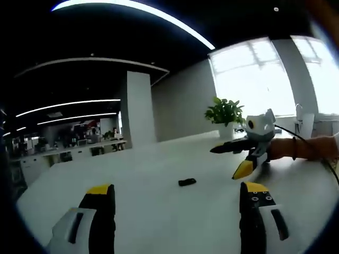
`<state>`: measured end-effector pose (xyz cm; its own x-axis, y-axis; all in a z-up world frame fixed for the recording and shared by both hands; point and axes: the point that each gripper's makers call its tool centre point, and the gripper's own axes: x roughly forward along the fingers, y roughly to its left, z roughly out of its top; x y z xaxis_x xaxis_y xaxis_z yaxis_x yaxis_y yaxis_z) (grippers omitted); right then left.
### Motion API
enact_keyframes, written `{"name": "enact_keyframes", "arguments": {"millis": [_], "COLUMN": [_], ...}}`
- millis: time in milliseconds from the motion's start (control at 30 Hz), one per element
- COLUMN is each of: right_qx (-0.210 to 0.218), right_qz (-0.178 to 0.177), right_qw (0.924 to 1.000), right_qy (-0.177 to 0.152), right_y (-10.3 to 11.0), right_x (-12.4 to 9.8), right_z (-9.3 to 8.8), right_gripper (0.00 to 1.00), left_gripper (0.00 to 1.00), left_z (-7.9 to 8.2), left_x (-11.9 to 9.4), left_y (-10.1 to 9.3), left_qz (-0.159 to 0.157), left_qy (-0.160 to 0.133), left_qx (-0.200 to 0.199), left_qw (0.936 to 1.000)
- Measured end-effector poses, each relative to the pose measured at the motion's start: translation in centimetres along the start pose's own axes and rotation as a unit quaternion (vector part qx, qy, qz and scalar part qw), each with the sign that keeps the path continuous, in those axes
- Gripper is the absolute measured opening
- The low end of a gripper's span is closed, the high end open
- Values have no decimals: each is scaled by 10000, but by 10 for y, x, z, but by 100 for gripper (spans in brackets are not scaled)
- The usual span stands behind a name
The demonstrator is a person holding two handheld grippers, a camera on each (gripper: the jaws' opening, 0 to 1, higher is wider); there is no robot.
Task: Snap the two parts of the plastic buckle together until the buckle closes and remains connected.
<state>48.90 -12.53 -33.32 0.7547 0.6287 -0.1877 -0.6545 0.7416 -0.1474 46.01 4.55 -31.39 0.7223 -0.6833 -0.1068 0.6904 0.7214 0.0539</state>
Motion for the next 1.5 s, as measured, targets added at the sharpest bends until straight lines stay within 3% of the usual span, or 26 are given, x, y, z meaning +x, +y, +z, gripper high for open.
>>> {"name": "enact_keyframes", "arguments": {"millis": [467, 867, 1000, 1233, 1367, 1500], "right_qx": [-138, -82, -26, 26, -49, 91], "right_qz": [-81, -195, -232, -138, -153, -66], "right_qw": [9999, 9998, 9992, 9995, 9996, 9997], "right_qy": [53, -41, -312, -273, -218, -212], "right_y": [12, 19, 21, 30, 34, 44], "right_x": [-16, -33, -41, -48, -53, -62], "right_z": [3, 16, 29, 27, 23, 22], "right_gripper": [97, 97, 97, 100, 99, 99], "left_gripper": [99, 98, 99, 99, 99, 99], "left_z": [1, 0, 4, 7, 7, 5], "left_x": [-2, -2, -3, -5, -6, -6], "left_y": [5, 4, 1, -1, 3, 1], "left_qz": [105, 105, 96, 139, 233, 270], "left_qy": [-2, 22, -16, 12, 36, 179], "left_qx": [13, 7, 29, 161, 2, 234], "left_qw": [9999, 9999, 9999, 9998, 9997, 9992]}}
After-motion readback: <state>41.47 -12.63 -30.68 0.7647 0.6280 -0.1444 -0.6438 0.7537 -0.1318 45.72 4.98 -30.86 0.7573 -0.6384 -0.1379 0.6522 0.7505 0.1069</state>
